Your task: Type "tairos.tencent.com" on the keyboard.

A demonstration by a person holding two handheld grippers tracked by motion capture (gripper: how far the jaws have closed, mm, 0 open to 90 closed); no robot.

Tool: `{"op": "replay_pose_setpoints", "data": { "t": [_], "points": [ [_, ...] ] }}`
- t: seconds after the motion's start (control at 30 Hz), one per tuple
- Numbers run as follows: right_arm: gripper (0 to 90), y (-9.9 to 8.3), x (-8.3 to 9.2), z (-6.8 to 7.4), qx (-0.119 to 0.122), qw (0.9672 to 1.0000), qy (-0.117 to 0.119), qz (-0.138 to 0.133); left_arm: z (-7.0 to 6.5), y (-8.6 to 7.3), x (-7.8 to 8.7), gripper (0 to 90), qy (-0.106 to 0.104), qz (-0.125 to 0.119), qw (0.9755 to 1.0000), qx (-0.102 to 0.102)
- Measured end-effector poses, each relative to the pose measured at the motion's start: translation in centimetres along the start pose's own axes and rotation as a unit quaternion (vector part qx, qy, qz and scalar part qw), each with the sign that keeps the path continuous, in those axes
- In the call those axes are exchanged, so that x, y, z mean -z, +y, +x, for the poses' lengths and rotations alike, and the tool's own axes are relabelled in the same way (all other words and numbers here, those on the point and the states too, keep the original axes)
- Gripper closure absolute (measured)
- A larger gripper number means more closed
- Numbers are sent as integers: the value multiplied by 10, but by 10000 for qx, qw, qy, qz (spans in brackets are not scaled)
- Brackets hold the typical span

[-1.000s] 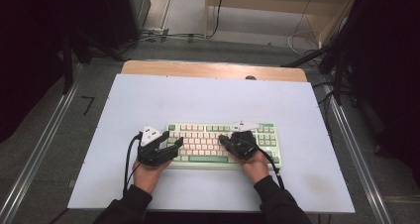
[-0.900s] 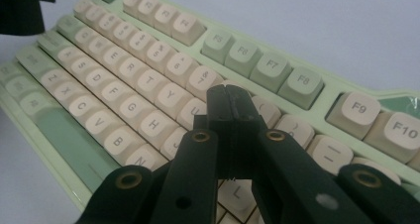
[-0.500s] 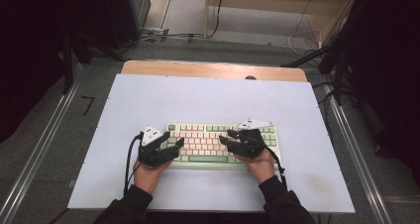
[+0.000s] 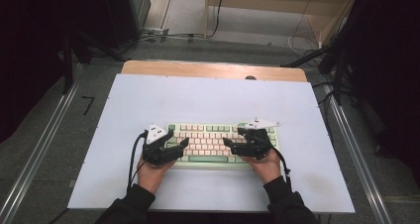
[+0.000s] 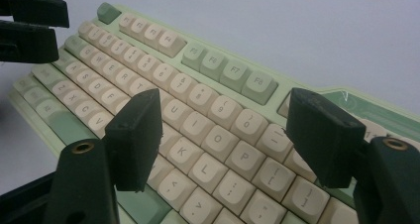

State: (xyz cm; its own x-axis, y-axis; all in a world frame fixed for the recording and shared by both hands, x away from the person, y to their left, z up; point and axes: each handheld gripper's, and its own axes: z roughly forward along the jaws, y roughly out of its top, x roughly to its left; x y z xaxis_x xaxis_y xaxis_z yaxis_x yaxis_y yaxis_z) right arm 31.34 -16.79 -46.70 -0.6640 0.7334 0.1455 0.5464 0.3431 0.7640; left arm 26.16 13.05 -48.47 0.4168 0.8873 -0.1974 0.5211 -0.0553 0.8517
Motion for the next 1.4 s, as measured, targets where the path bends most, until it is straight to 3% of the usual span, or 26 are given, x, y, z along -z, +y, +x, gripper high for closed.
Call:
{"op": "replay_pose_setpoints", "data": {
  "t": [0.03, 0.07, 0.13, 0.27, 0.47, 1.0, 1.4],
  "points": [
    [288, 0, 1, -1, -19, 10000, -17, -12, -1, 1, -1, 467, -58, -15, 10000, 11],
    [289, 0, 1, -1, -20, 10000, -26, -29, -3, 4, -2, 564, -245, -5, 9997, -19],
    [291, 0, 3, -2, -61, 10000, -18, -36, -5, 6, -3, 717, -288, 11, 9996, -62],
    [294, -1, 3, -3, -79, 10000, -21, -47, -12, 13, -11, 899, -450, 117, 9988, -134],
    [297, -1, 3, -4, -83, 9999, -42, -46, -16, 14, -20, 900, -525, 230, 9982, -164],
    [308, -1, 4, -6, -141, 9999, -56, -50, -26, 13, -41, 900, -451, 604, 9967, -308],
    [308, -2, 4, -6, -149, 9999, -49, -58, -25, 12, -45, 900, -404, 769, 9958, -280]
  ]
}}
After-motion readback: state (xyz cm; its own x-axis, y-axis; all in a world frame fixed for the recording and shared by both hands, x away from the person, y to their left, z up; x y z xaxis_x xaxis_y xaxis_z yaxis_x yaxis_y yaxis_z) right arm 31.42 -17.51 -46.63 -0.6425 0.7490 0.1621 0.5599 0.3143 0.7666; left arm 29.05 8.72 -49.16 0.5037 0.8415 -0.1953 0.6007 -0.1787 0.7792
